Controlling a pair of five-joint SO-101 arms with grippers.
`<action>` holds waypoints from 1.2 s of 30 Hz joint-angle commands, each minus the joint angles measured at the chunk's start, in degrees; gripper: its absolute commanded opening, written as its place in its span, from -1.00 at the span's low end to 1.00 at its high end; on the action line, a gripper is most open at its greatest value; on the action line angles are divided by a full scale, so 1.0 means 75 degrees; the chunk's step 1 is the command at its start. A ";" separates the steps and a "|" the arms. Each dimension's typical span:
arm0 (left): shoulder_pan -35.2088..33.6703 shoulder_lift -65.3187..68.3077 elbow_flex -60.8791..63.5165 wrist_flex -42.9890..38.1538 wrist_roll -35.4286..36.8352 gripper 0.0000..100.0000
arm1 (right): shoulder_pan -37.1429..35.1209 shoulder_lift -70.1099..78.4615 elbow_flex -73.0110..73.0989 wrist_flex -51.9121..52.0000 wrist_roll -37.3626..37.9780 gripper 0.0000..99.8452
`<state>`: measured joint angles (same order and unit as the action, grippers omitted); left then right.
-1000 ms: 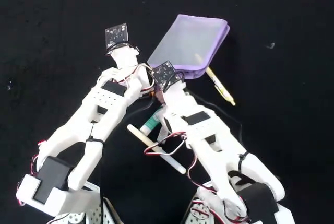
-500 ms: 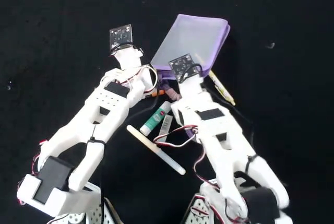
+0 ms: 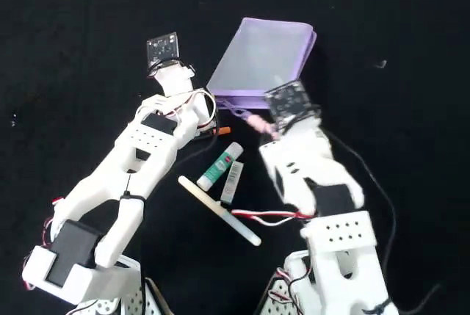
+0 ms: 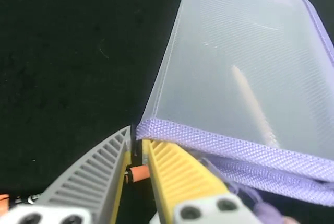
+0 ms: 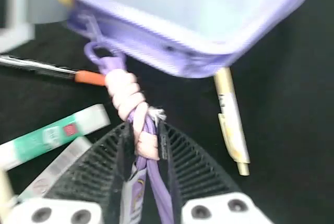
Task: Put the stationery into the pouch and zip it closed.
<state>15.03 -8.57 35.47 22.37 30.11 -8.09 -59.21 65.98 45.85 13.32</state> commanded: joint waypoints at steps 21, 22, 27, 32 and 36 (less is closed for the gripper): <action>0.0311 -0.0035 -0.0486 -0.0129 -0.0938 -0.94 | 0.1489 -0.0252 -0.0522 0.0129 0.0399 -0.98; 0.0381 -0.0035 -0.0428 -0.0305 -0.1207 -0.94 | 0.1477 -0.0252 -0.0592 0.0199 0.0399 -0.98; 0.0545 -0.0035 0.0557 -0.2227 -0.1922 -0.94 | 0.1242 -0.0252 -0.1026 0.0703 0.0375 -0.98; 0.0885 -0.0047 0.1506 -0.4220 -0.2426 -0.86 | 0.1125 -0.0252 -0.1166 0.0821 0.0375 -0.98; 0.1213 -0.0047 0.1752 -0.4560 -0.2438 -0.67 | 0.1125 -0.0252 -0.1166 0.0821 0.0399 -0.98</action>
<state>22.33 -8.48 49.10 -8.92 12.79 1.14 -59.38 60.35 51.82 15.87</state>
